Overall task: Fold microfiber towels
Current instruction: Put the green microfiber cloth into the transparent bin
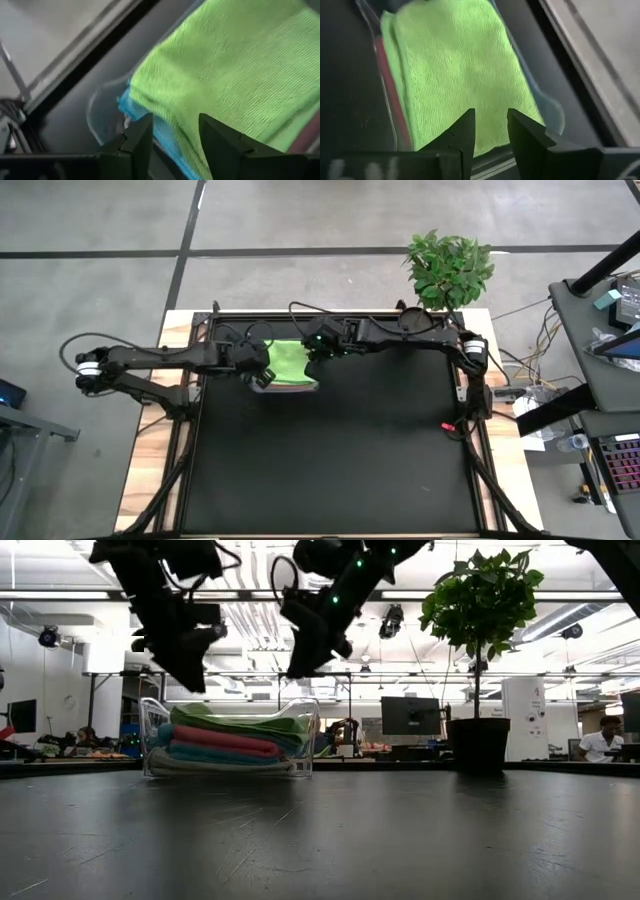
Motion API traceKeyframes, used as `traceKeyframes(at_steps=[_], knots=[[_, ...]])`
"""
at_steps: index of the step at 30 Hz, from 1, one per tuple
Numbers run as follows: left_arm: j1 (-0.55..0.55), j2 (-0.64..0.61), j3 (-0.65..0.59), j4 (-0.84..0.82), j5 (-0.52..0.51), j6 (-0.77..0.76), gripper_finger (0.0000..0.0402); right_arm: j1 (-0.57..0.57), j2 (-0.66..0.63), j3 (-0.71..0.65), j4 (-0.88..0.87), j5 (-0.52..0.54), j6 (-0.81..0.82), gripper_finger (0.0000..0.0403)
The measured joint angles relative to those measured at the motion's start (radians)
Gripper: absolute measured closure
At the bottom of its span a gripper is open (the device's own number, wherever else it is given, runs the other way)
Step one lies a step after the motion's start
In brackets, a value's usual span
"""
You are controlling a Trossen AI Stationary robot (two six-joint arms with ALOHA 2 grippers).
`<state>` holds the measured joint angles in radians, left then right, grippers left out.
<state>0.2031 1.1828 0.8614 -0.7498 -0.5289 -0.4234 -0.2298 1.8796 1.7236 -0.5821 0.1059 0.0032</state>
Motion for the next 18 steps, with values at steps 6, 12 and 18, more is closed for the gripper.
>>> traceKeyframes(at_steps=[6,12,18], knots=[[0.000,-0.058,-0.003,0.104,0.000,0.136,0.0273,-0.008,0.001,0.034,0.019,-0.002,-0.086,0.0301],[0.009,-0.014,-0.006,0.234,0.000,0.215,0.0338,-0.031,0.056,0.025,0.125,-0.010,-0.106,0.0302],[0.055,0.092,-0.008,0.275,-0.001,0.230,0.0397,-0.043,0.145,0.024,0.183,-0.010,-0.109,0.0303]])
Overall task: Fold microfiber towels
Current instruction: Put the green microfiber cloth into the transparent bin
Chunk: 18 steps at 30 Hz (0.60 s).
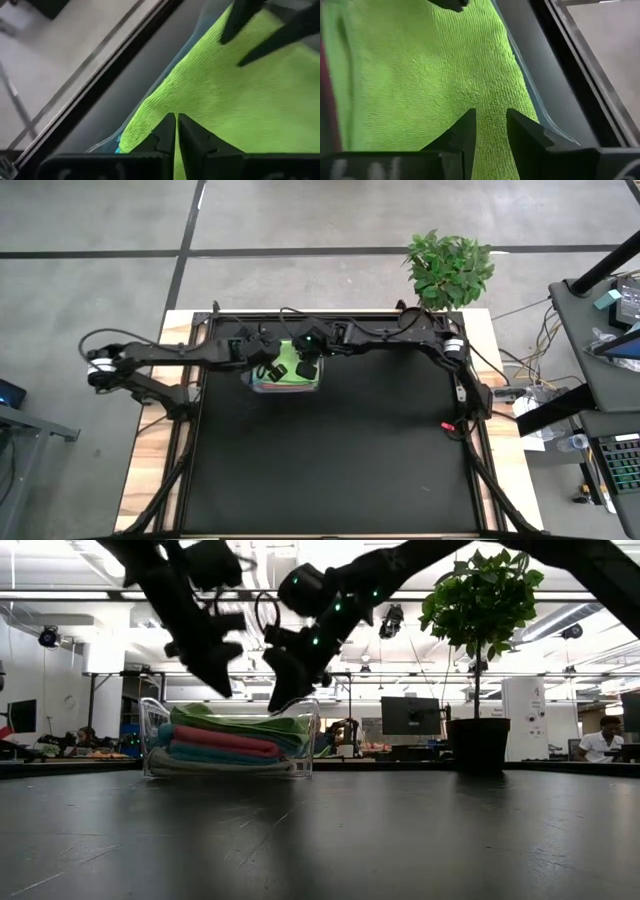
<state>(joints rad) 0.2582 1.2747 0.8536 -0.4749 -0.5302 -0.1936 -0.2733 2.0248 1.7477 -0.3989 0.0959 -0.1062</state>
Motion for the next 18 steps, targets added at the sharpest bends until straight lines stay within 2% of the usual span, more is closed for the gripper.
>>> traceKeyframes(at_steps=[9,18], knots=[[0.076,0.147,-0.001,-0.014,-0.001,-0.010,0.0400,-0.007,0.033,0.002,0.001,0.012,-0.011,0.0303],[0.078,0.151,-0.001,-0.126,0.009,-0.079,0.0401,-0.035,0.034,0.002,-0.030,0.013,-0.013,0.0303]])
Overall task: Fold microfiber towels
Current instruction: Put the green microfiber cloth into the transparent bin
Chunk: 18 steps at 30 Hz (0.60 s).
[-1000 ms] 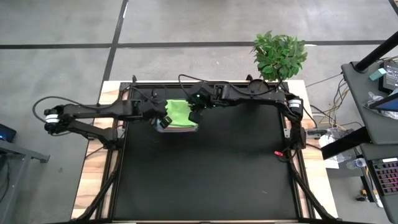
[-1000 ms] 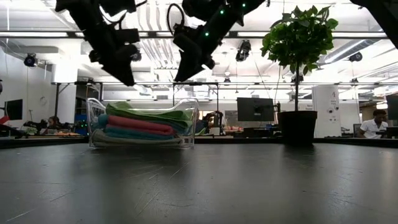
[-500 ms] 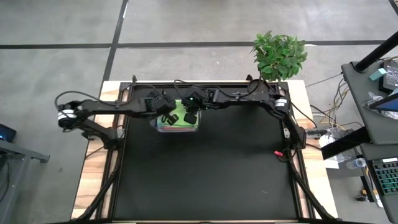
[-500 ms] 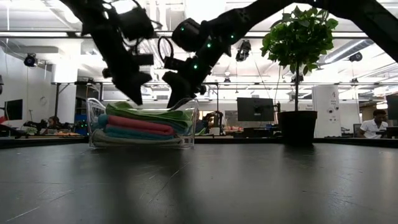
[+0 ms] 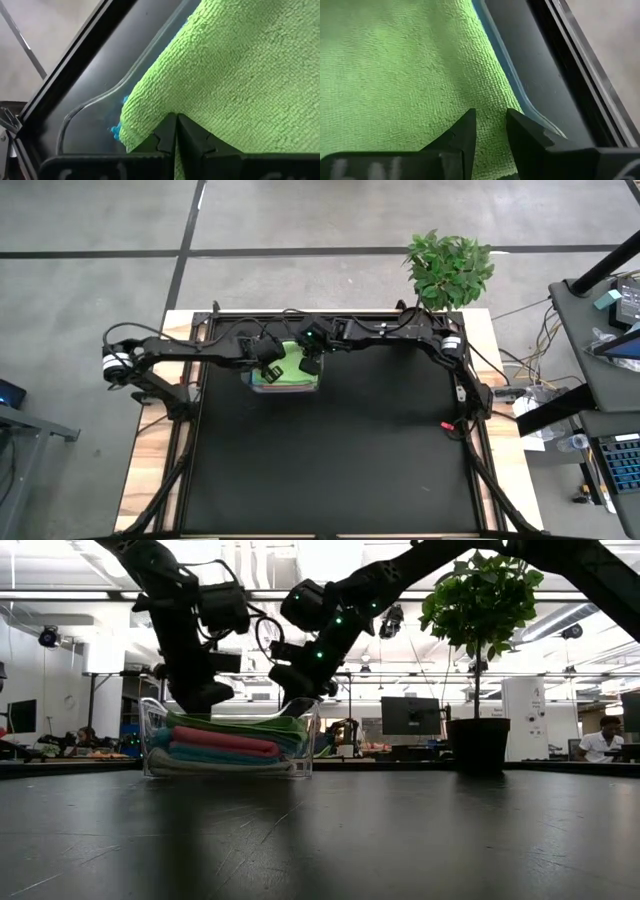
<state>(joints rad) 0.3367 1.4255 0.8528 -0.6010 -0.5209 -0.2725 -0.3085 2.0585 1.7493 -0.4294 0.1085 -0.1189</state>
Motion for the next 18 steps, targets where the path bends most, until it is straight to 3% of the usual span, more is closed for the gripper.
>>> traceKeyframes(at_steps=[11,18], knots=[[0.000,-0.006,-0.001,-0.058,0.003,0.017,0.0401,-0.005,0.007,-0.001,-0.016,-0.002,-0.002,0.0303],[0.000,-0.041,0.027,-0.202,0.003,0.017,0.0402,-0.005,0.000,-0.002,-0.018,-0.002,-0.013,0.0303]])
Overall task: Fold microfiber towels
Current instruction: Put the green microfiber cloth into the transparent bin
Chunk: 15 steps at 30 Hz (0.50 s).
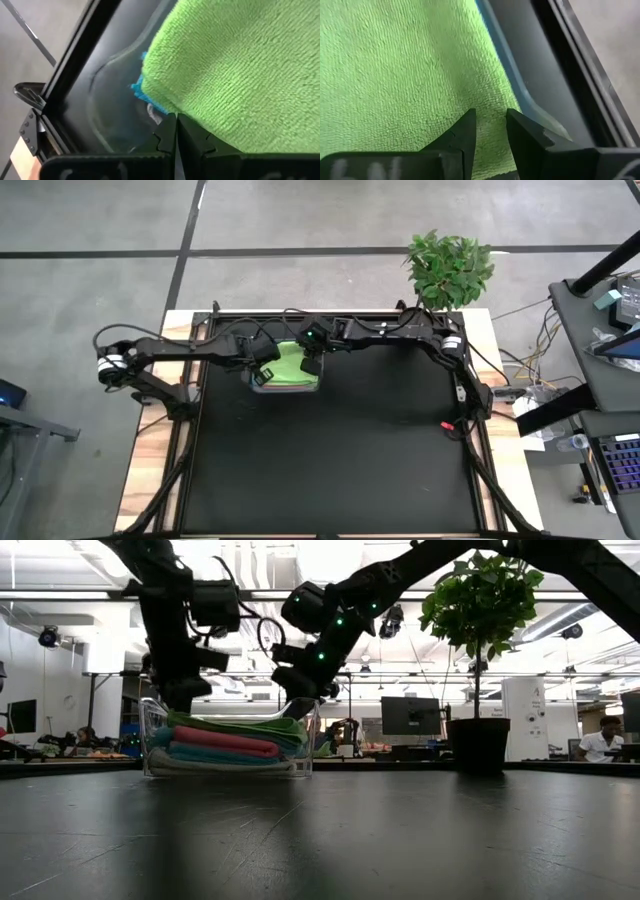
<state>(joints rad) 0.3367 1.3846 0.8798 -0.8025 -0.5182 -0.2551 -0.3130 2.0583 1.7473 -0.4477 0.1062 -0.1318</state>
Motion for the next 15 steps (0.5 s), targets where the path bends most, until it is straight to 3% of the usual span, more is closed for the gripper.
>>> traceKeyframes(at_steps=[8,15], knots=[[-0.004,-0.119,-0.003,-0.011,0.011,-0.001,0.0402,0.001,-0.047,0.000,0.008,-0.002,-0.019,0.0303],[-0.005,-0.158,-0.062,0.106,0.174,0.054,0.0401,0.000,-0.037,0.000,0.023,-0.005,-0.026,0.0303]])
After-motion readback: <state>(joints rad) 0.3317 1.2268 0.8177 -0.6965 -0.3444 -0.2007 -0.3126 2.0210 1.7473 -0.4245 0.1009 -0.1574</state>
